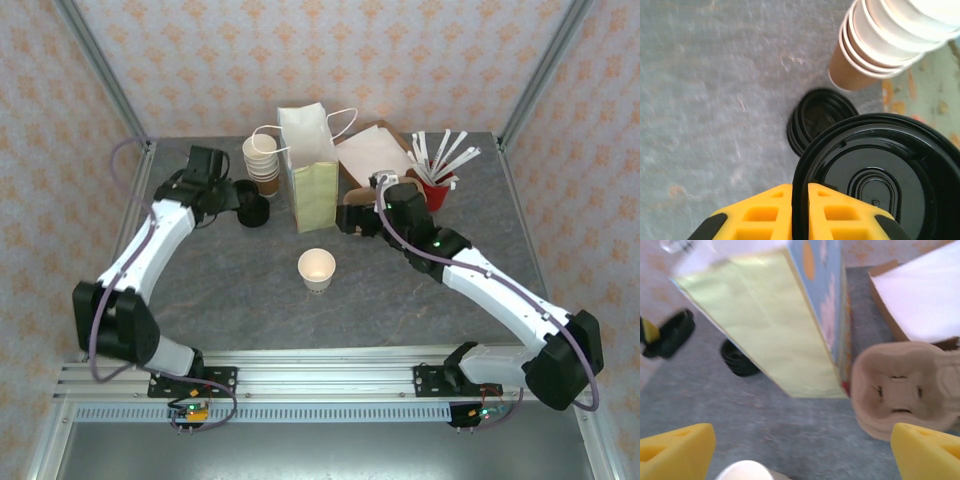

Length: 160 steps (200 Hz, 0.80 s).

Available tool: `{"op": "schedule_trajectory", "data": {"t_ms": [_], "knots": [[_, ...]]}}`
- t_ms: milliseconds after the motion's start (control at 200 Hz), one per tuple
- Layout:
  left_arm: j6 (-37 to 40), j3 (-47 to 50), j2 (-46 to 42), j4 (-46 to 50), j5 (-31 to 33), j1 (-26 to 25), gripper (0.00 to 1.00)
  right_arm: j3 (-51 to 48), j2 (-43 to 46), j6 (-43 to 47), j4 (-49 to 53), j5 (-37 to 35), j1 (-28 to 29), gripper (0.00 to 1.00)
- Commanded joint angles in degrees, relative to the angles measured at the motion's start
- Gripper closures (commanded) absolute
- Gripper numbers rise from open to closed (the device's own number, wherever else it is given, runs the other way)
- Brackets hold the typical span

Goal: Pack the takeout coffee

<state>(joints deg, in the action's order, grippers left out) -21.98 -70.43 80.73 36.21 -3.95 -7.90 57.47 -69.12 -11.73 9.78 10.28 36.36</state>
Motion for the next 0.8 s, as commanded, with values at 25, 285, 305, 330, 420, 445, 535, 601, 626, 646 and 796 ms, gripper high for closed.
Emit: {"op": "schedule_trajectory", "data": {"t_ms": [25, 285, 305, 330, 420, 445, 535, 601, 626, 646, 796], "knots": [[-15.24, 10.12, -11.87, -12.62, -14.48, -0.95, 0.85, 1.59, 1.01, -11.70, -8.18, 7.63, 0.38, 0.09], [-38.24, 17.08, -20.11, -32.82, -21.81, -7.70, 0.84, 0.38, -0.76, -36.12, -28.13, 11.94, 0.60, 0.09], [-39.82, 17.47, -20.25, -34.60, -21.96, -8.01, 0.84, 0.21, -0.89, -37.70, -29.29, 11.81, 0.56, 0.09], [-41.86, 17.97, -20.34, -36.66, -22.13, -8.36, 0.85, 0.17, -1.18, -39.31, -30.42, 11.70, 0.66, 0.08], [-49.13, 20.21, -20.23, -44.09, -21.69, -9.76, 0.86, 0.52, -2.14, -43.70, -34.03, 11.61, 1.23, 0.06], [-50.92, 20.76, -20.05, -46.20, -21.47, -10.20, 0.86, 0.61, -2.40, -44.61, -34.69, 11.46, 1.49, 0.06], [-55.50, 22.00, -19.20, -51.72, -20.67, -12.00, 0.86, 1.73, -3.92, -48.11, -36.94, 11.46, 2.27, 0.04], [-57.62, 22.40, -18.53, -54.38, -19.89, -13.34, 0.86, 2.39, -5.43, -50.84, -39.02, 11.76, 2.70, 0.03], [-58.25, 22.60, -18.28, -55.51, -19.75, -13.78, 0.86, 2.77, -6.11, -51.77, -39.50, 12.06, 2.83, 0.02], [-58.62, 22.67, -18.11, -56.35, -19.70, -14.08, 0.86, 3.16, -6.61, -52.44, -39.90, 12.33, 2.97, 0.02], [-60.50, 22.89, -17.10, -59.74, -20.06, -15.20, 0.86, 5.52, -9.95, -55.51, -41.66, 14.84, 3.63, 0.01]]}}
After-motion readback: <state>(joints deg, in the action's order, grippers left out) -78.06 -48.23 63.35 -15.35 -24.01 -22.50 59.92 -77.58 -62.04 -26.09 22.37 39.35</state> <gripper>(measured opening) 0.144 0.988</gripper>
